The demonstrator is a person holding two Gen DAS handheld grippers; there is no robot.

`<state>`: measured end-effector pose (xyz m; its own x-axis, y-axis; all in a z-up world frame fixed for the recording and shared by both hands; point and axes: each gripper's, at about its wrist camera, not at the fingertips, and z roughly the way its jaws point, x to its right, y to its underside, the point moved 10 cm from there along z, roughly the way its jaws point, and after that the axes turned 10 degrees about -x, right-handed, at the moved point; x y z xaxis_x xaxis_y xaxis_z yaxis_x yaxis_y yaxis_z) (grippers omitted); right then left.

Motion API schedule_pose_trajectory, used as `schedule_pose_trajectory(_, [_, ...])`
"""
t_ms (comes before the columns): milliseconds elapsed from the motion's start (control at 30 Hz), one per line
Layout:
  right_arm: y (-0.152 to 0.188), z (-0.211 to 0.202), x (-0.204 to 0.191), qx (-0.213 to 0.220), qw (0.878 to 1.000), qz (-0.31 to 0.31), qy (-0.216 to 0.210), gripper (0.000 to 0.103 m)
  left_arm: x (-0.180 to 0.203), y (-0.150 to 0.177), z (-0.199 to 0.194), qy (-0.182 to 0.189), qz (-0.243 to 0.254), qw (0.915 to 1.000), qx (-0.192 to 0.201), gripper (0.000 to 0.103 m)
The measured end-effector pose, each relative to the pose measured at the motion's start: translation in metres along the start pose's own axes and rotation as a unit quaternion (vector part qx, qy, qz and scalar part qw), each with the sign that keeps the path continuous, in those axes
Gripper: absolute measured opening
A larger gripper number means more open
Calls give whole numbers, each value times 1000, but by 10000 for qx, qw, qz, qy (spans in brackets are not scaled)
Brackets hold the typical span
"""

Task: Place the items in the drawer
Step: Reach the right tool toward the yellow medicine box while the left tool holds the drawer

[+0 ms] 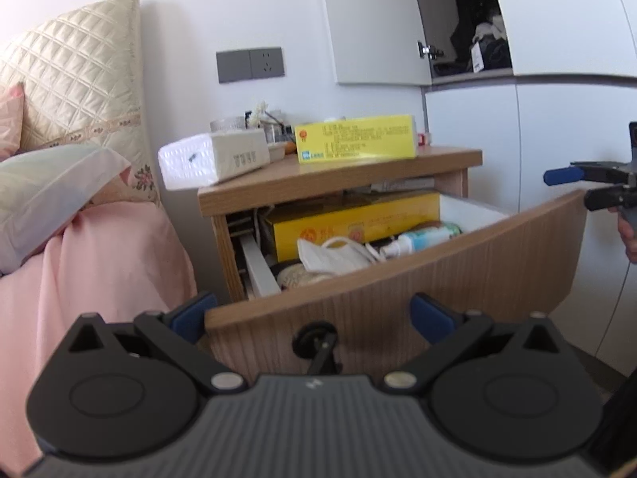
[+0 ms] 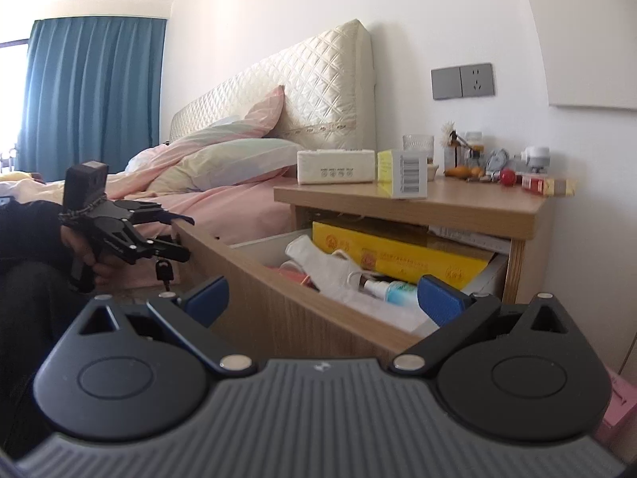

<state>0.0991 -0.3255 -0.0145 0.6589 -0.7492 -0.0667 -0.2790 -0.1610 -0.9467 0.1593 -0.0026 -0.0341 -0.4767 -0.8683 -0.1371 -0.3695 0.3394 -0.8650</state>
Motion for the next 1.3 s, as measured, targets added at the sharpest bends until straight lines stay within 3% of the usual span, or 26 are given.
schedule_pose_trajectory(433, [-45, -1, 2, 629, 9936, 568, 747, 103, 7, -30, -23, 59, -288, 9979, 579, 103])
schedule_pose_trajectory(733, [-64, 9, -8, 678, 9893, 752, 1051, 103, 11, -45, -22, -443, -337, 9971, 526, 103])
schedule_pose_trajectory(867, [-69, 17, -14, 642, 9881, 764, 1167, 103, 15, -61, -30, -591, -597, 9934, 775, 103])
schedule_pose_trajectory(967, [-69, 23, -14, 552, 9863, 951, 1234, 103, 28, -73, -35, -777, -511, 9906, 1000, 103])
schedule_pose_trajectory(1067, [-66, 26, -14, 491, 9838, 1096, 1329, 103, 42, -81, -30, -847, -471, 9910, 929, 103])
schedule_pose_trajectory(1200, [-62, 24, -16, 537, 9800, 1281, 1427, 103, 48, -81, -21, -1000, -742, 9900, 659, 103])
schedule_pose_trajectory(1300, [-61, 19, -15, 603, 9761, 1385, 1561, 103, 48, -79, -26, -1142, -972, 9863, 690, 103])
